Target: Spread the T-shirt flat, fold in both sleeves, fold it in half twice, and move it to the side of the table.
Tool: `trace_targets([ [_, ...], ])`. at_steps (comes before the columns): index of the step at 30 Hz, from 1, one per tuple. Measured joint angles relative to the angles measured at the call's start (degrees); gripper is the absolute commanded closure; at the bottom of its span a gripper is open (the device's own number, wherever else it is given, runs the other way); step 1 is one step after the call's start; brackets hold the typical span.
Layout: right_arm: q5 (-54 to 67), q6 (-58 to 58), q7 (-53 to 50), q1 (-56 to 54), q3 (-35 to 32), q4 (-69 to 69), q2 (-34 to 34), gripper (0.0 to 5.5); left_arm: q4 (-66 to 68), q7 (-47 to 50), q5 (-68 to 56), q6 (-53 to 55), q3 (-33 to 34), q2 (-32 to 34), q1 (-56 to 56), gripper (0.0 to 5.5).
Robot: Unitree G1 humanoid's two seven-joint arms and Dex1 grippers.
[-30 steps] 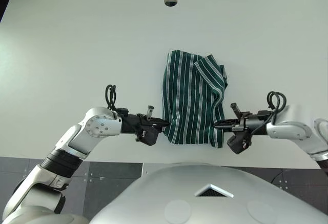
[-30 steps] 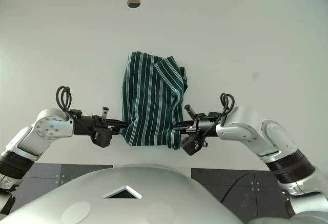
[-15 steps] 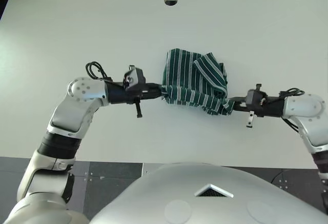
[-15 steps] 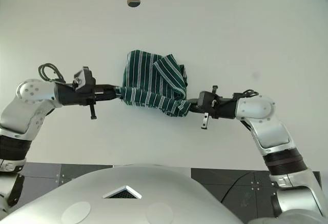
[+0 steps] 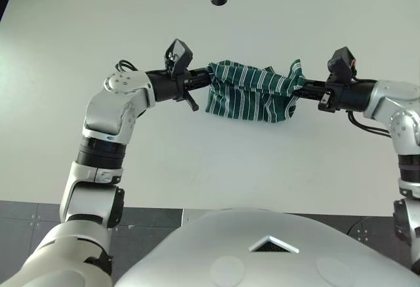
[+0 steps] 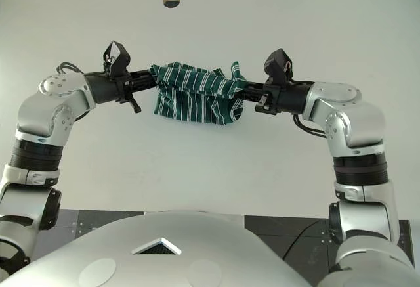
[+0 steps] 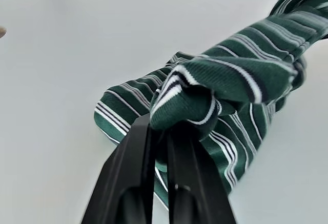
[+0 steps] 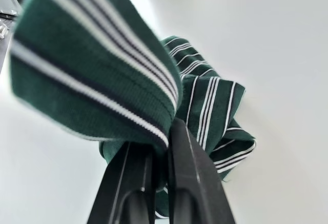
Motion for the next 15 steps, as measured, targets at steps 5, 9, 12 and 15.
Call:
trace_targets([
  [5,-0.6,4.7,-5.7,-3.5,-0.9,6.1,4.4,4.04,7.2,4.3,3.4,-1.2,0.4,-5.0,-2.9,4.65],
  [9,-2.6,5.3,-12.4,-6.6,-3.7,14.2,8.9,3.35,11.8,6.7,4.3,-3.4,2.7,-8.7,-5.3,4.65],
  [12,-5.1,2.5,-18.8,-8.8,-7.6,21.7,11.3,2.79,14.9,8.7,4.4,-4.0,4.9,-10.8,-6.5,4.65],
  [15,-6.2,0.2,-21.9,-9.9,-11.2,24.5,11.6,2.33,18.1,10.7,4.6,-5.1,7.4,-11.5,-7.5,4.65],
])
